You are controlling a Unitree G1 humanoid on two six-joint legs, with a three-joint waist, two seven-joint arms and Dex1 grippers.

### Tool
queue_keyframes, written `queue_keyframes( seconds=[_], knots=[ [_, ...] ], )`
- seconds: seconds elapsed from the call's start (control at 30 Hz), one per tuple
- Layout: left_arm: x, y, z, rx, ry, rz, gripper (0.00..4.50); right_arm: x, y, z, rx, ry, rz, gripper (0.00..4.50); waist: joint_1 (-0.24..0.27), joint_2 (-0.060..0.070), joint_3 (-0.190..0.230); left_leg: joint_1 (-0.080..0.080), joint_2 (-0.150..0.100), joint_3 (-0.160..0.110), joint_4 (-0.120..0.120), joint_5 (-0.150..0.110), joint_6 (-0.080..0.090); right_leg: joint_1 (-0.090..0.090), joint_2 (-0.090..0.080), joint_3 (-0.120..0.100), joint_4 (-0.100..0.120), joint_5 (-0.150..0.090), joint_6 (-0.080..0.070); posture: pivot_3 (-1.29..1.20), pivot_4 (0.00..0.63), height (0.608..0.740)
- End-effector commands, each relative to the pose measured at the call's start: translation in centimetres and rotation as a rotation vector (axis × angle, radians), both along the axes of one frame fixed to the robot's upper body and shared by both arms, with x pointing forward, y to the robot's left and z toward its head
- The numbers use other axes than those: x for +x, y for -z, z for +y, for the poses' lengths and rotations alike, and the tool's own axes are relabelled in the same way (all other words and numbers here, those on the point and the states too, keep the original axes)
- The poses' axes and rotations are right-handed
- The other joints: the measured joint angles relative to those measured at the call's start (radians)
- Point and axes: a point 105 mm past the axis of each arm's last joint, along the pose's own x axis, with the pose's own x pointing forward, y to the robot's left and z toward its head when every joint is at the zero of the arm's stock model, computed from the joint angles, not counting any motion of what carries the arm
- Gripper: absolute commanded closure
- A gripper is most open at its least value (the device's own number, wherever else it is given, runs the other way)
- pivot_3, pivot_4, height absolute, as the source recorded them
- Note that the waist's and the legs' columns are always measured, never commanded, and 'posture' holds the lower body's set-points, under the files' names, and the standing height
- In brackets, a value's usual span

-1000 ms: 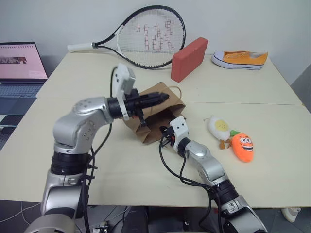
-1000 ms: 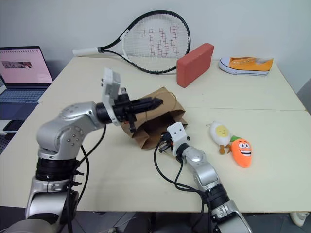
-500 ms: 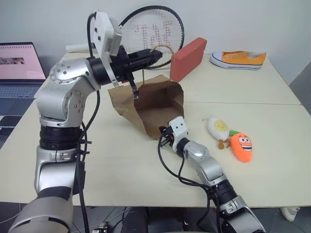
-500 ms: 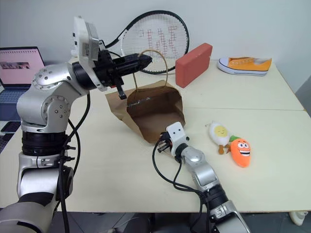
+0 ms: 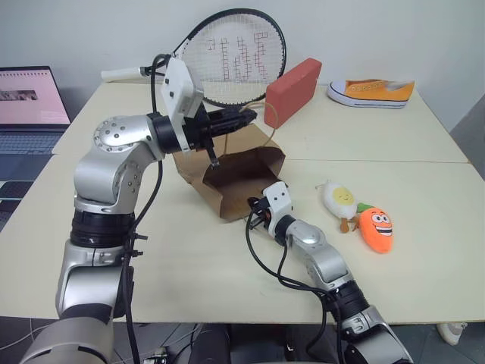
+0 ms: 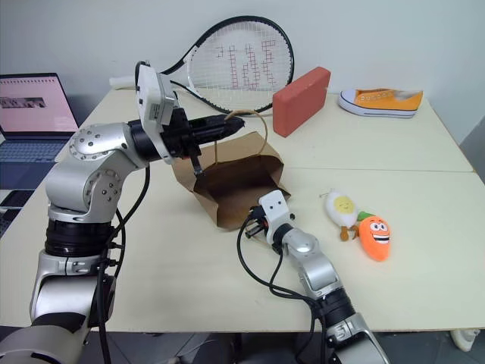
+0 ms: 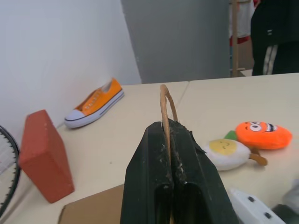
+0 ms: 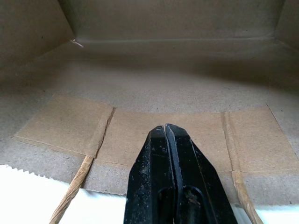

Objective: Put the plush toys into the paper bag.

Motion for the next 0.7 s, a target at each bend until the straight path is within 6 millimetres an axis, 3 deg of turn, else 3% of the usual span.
queue_keyframes(
  seconds=[0.03,0.2,0.3,0.5,0.63,0.67,0.7],
  knots=[
    [-1.8,-0.1,-0.7,0.003,0.080,0.003,4.50,-0.1,-1.2,-0.8,0.021,0.009,-0.018,4.47,0.000,0.000,0.000,0.000,0.000,0.000,0.000,0.000,0.000,0.000,0.000,0.000,0.000,0.000,0.000,0.00,0.150,0.740],
    [-2.4,1.1,-0.9,0.018,0.110,0.056,4.50,-1.5,-3.4,-1.0,0.032,-0.079,-0.044,4.47,0.000,0.000,0.000,-0.001,0.000,0.000,-0.001,0.000,0.000,-0.001,0.000,0.000,0.000,0.000,0.000,0.00,0.150,0.740],
    [-2.5,1.6,-1.3,0.018,0.122,0.073,4.50,-2.2,-4.6,-1.8,0.029,-0.104,-0.064,3.93,-0.003,0.000,0.000,-0.001,0.000,0.000,-0.001,0.000,0.000,-0.001,0.000,0.000,0.000,0.000,0.000,0.00,0.150,0.740],
    [-3.0,2.5,-2.0,0.026,0.160,0.107,4.50,-3.8,-6.9,-4.2,0.031,-0.165,-0.074,1.82,0.001,0.000,0.000,-0.001,0.000,0.000,-0.001,0.000,0.000,-0.001,0.000,0.000,0.000,0.000,0.000,0.00,0.150,0.740],
    [-3.2,3.0,-2.7,0.022,0.190,0.129,4.50,-6.5,-8.8,-6.5,0.016,-0.265,-0.080,0.34,0.006,0.000,0.000,-0.001,0.000,0.000,-0.001,0.000,0.000,-0.001,0.000,0.000,-0.001,0.000,0.000,0.00,0.150,0.740],
    [-3.3,3.0,-2.8,0.022,0.196,0.132,4.50,-6.7,-9.1,-7.1,0.010,-0.263,-0.083,0.03,0.006,0.000,0.000,-0.001,0.000,0.000,-0.001,0.000,0.000,-0.001,0.000,0.000,-0.001,0.000,0.000,0.00,0.150,0.740],
    [-3.3,3.1,-2.9,0.022,0.200,0.135,4.50,-6.8,-9.4,-7.9,0.000,-0.249,-0.084,0.03,0.007,0.000,0.000,-0.001,0.000,0.000,-0.001,0.000,0.000,-0.001,0.000,0.000,-0.001,0.000,0.000,0.00,0.150,0.740]
  ],
)
